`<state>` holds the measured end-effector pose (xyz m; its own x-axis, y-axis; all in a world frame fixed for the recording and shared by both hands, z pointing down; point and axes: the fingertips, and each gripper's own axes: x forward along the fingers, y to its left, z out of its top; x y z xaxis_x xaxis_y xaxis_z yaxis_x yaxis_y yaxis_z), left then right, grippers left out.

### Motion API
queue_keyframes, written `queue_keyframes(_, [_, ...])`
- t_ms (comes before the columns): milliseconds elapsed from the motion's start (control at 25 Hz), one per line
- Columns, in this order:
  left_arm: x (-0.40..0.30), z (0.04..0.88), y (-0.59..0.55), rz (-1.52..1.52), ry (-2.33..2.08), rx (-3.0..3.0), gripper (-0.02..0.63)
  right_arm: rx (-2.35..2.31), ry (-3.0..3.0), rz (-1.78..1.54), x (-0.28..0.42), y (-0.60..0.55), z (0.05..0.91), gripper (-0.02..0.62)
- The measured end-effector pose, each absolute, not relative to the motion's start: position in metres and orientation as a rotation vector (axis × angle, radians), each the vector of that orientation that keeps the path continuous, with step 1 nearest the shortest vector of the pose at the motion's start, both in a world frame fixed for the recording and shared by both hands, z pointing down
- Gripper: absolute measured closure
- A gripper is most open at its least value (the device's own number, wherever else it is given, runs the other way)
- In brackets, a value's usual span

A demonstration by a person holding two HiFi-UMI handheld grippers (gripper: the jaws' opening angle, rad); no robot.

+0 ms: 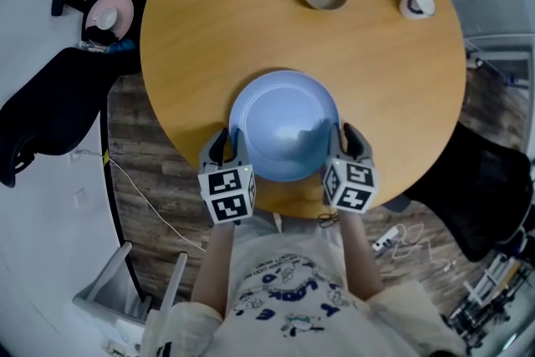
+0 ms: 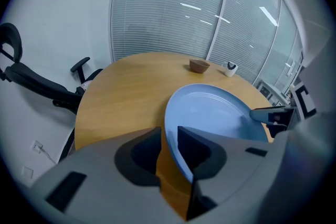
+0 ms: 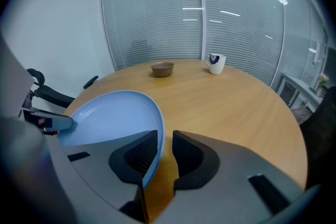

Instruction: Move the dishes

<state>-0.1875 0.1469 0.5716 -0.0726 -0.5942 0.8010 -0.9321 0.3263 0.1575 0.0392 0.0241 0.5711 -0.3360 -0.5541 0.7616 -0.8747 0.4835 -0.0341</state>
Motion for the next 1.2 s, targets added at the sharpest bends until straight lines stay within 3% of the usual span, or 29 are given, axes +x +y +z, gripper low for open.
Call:
queue_keyframes(200, [-0.188,0.575,0.145,0.497,-1.741,1.357,0.514,1.155,-2.027,0.606,0.037,0.025,0.577,0.521])
queue_keyframes(320, [-0.190,0.577,0.145,0.508,-1.738,1.356,0.569,1.151,-2.034,0.606,0.034,0.025,0.577,0.561])
queue_keyframes(1200, [-0.194,0.543,0.102,0.549,-1.666,1.523,0.580,1.311,-1.985,0.705,0.046,0.021,0.548,0.572])
